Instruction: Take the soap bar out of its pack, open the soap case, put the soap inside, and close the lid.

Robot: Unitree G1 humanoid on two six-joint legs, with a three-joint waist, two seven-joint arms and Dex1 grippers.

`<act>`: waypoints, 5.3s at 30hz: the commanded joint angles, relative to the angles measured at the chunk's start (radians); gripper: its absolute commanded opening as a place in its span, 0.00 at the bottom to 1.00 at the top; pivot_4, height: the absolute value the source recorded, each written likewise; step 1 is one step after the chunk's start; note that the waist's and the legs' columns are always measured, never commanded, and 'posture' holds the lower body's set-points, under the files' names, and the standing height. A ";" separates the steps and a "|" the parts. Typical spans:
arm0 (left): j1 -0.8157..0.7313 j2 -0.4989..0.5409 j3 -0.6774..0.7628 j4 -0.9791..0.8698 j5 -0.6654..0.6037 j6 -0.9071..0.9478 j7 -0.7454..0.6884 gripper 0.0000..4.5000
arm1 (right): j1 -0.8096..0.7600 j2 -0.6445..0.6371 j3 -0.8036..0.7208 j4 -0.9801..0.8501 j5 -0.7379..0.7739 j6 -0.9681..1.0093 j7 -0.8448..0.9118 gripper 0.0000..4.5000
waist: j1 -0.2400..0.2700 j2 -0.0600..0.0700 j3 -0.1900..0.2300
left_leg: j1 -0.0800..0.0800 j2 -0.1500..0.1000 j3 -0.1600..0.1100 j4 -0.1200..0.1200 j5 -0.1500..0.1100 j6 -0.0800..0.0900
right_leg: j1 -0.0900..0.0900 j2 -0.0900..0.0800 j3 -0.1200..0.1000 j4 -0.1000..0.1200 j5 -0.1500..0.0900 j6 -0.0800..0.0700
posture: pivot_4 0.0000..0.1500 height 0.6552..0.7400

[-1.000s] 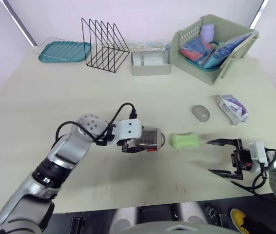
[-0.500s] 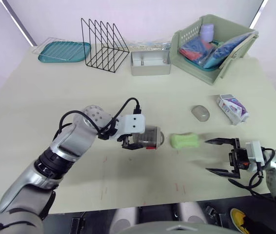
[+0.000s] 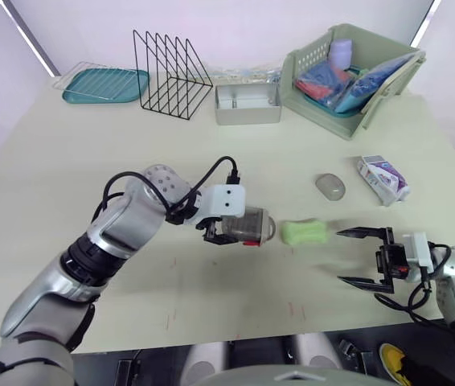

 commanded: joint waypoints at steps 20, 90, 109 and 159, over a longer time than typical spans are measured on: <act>-0.082 0.086 -0.020 -0.098 -0.021 0.119 -0.082 0.77 | -0.031 0.017 0.018 0.044 -0.029 -0.048 -0.005 0.99 | 0.000 0.000 0.000 | 0.000 0.000 0.000 0.000 0.000 0.000 | 0.000 0.000 0.000 0.000 0.000 0.000 | 1.00 1.00; 0.824 -0.083 0.639 -0.046 -0.492 -0.614 0.088 1.00 | -0.402 -0.140 0.318 -0.283 -0.313 0.535 -0.205 1.00 | 0.024 0.000 0.000 | 0.002 0.005 0.002 0.000 0.000 0.000 | 0.000 -0.001 0.001 0.001 0.000 0.000 | 1.00 1.00; 0.905 -0.083 0.703 0.091 -0.521 -0.743 0.073 1.00 | -0.376 -0.141 0.416 -0.378 -0.420 0.736 -0.326 0.88 | 0.025 0.000 0.000 | 0.001 0.005 0.002 0.000 0.000 0.000 | 0.000 -0.001 0.000 -0.002 0.000 -0.001 | 1.00 1.00; 0.932 -0.090 0.669 0.026 -0.495 -0.748 0.162 1.00 | -0.586 0.025 0.546 -0.629 -0.311 1.260 -0.583 0.99 | 0.002 0.000 0.000 | 0.000 0.006 -0.001 -0.002 0.000 0.000 | -0.001 0.000 -0.003 -0.003 0.000 -0.001 | 1.00 1.00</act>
